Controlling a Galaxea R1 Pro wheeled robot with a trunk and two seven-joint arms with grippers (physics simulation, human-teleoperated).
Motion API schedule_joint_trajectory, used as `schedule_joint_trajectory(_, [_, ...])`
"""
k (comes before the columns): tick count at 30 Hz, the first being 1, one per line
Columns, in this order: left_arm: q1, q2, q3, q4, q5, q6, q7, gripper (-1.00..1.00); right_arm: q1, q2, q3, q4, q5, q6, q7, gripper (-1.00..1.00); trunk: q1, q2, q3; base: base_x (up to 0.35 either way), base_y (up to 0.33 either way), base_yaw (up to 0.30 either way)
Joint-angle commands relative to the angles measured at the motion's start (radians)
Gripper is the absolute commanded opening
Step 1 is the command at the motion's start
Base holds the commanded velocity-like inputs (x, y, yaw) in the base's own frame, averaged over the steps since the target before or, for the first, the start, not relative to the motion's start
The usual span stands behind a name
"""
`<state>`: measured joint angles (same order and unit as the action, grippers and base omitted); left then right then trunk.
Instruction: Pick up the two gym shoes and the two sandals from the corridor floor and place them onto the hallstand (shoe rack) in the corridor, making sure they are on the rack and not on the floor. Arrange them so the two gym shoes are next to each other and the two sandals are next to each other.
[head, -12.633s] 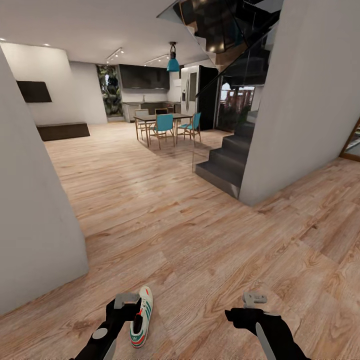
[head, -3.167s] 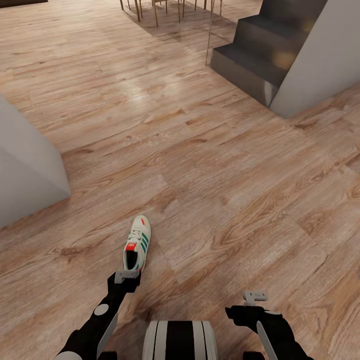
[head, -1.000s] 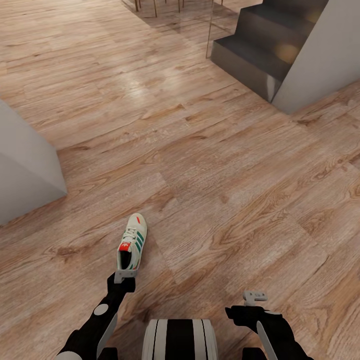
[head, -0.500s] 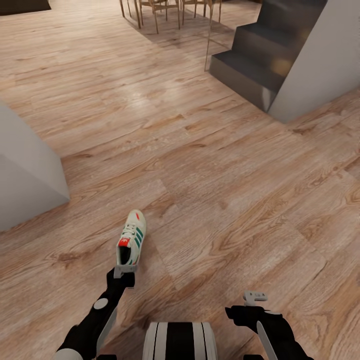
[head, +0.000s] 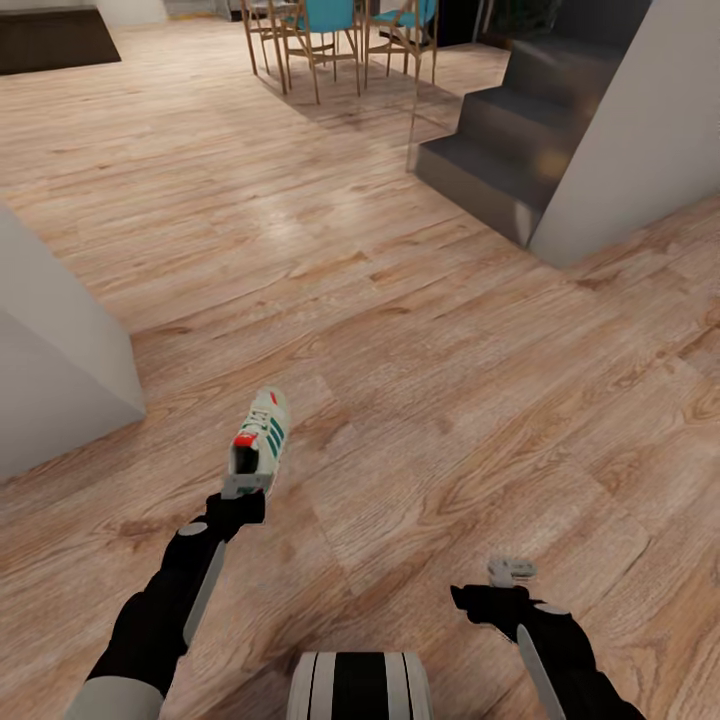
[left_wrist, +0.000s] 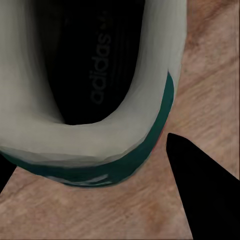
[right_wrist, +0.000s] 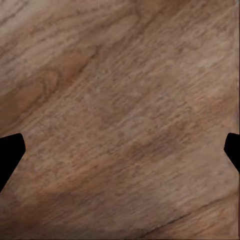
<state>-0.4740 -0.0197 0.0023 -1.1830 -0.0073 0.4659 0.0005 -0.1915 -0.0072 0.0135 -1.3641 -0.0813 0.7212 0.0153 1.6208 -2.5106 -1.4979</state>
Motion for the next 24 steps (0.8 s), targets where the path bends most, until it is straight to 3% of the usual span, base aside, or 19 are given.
schedule_joint_trajectory(1, [0.0,-0.002,0.0,-0.052,0.0,0.037,0.0,-1.0,0.0,0.0,0.001,-0.023,-0.008,0.004,-0.003,1.0,-0.001,0.0,0.003,0.0,0.0,0.0])
schedule_joint_trajectory(3, [0.0,-0.004,-0.002,-0.116,0.0,0.088,-0.001,-1.0,0.0,0.0,0.0,-0.047,-0.008,0.004,-0.003,1.0,-0.001,0.001,0.011,0.0,0.0,0.0])
schedule_joint_trajectory(4, [0.0,-0.006,-0.007,-0.18,0.001,0.163,-0.002,-1.0,0.001,0.002,0.001,-0.07,-0.008,0.004,-0.004,1.0,-0.002,0.001,0.015,0.0,0.0,0.0])
schedule_joint_trajectory(5, [0.001,-0.006,-0.007,-0.185,0.002,0.17,-0.002,-1.0,0.002,0.002,0.002,-0.072,-0.008,0.004,-0.005,1.0,-0.002,0.001,0.019,0.0,0.0,0.0])
schedule_joint_trajectory(13, [0.011,-0.015,-0.01,-0.179,0.007,0.181,-0.002,-1.0,0.007,0.002,0.002,-0.074,-0.003,0.0,-0.008,1.0,-0.006,0.003,0.054,0.0,0.0,-0.121])
schedule_joint_trajectory(24, [0.012,-0.03,-0.009,-0.094,0.01,0.175,-0.004,-1.0,0.008,-0.002,0.002,-0.074,-0.003,-0.002,-0.008,1.0,-0.011,0.005,0.11,0.0,0.0,-0.229])
